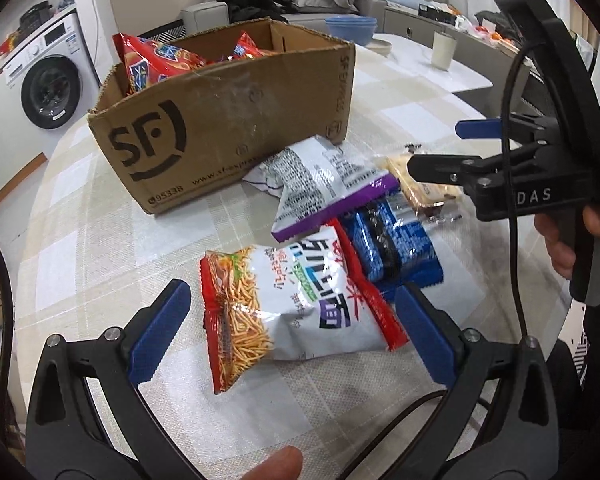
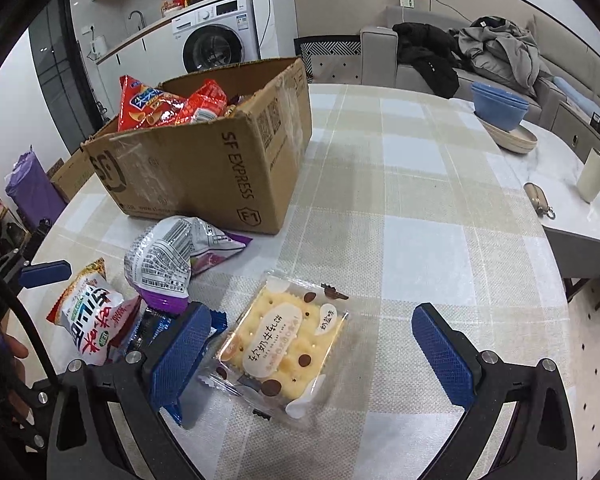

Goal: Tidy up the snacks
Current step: 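Move both open grippers back to the remaining snacks on the table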

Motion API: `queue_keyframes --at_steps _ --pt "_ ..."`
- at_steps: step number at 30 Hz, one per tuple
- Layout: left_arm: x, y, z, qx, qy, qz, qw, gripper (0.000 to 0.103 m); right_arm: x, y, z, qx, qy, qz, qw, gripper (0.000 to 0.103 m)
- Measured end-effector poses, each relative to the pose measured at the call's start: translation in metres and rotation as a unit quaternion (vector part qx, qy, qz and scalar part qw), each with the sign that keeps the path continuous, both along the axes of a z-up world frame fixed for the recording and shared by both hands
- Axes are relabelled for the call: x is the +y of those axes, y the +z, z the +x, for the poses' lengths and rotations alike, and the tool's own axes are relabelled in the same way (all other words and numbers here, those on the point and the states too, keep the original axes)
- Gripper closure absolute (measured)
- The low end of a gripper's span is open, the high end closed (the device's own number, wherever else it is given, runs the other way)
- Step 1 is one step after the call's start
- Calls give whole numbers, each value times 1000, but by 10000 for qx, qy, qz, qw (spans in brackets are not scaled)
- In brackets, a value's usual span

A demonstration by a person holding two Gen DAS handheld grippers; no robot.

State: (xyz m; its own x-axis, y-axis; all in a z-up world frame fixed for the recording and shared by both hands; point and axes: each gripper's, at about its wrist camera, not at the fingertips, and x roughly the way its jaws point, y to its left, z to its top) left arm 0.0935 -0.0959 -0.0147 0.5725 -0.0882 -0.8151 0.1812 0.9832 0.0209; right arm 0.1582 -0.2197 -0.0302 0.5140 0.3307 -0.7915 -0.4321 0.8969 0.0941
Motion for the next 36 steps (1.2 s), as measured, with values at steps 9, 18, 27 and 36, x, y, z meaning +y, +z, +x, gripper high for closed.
queue_keyframes --at_steps 9,18,27,36 --pt "10 -5 4 115 -1 -101 9999 1 3 -18 7 258 9 -137 9996 1" --pt "18 -5 5 186 72 -130 9997 1 6 -25 12 367 -13 -171 9992 1" --pt "17 -8 7 247 200 -412 9986 1 7 -31 19 327 -304 -69 9990 1" --pt "19 -11 8 325 193 -199 9991 1 4 -34 19 371 -177 -600 9973 1"
